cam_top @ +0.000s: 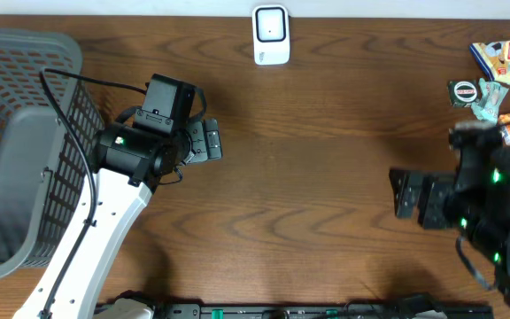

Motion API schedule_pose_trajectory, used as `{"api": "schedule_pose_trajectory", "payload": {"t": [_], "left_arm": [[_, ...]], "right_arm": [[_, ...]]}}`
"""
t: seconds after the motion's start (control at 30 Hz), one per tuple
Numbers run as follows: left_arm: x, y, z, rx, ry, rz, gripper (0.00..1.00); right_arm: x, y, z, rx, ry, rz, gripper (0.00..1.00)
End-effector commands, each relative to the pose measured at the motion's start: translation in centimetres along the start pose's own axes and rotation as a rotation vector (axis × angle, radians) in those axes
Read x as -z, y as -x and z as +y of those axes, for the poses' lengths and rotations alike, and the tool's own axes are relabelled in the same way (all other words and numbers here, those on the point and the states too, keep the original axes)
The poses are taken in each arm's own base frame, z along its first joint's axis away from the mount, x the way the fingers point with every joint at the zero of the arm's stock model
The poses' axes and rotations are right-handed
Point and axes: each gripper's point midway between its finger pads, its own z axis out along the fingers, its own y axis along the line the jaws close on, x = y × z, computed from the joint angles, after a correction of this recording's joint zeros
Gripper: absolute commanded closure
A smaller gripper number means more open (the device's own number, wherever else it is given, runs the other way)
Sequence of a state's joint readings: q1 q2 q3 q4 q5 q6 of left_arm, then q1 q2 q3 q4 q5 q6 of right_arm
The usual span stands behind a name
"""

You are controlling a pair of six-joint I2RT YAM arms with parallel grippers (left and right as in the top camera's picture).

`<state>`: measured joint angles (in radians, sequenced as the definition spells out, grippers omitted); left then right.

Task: Scan the item barcode

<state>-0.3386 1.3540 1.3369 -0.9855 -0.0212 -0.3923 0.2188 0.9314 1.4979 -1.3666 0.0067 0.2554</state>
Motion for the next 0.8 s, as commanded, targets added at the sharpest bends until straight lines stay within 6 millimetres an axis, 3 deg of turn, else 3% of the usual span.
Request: {"api": "schedule_pose_trajectory", "payload": {"t": [0.0,0.33,0.57,0.77], "left_arm": [[0.4,0.3,-0.4,-0.008,-0.014,-0.011,0.02],[0.4,0.3,-0.4,-0.008,-0.014,-0.011,0.02],[0.4,0.3,-0.4,-0.008,-0.014,-0.011,0.02],[0.4,0.3,-0.4,-0.008,-0.014,-0.011,0.02]], "right_arm": [[-0.1,-2.3,-0.4,-0.14,-0.005,0.036,0.01],[0.7,-6.5,-0.9,-0.216,-0.027,0.185,0.01],[0.2,-6.1,-3.2,-0.204,-0.151,0.144,0.01],[-2.2,-6.8,-4.4,-0.193,-0.218,0.159,0.01]]}}
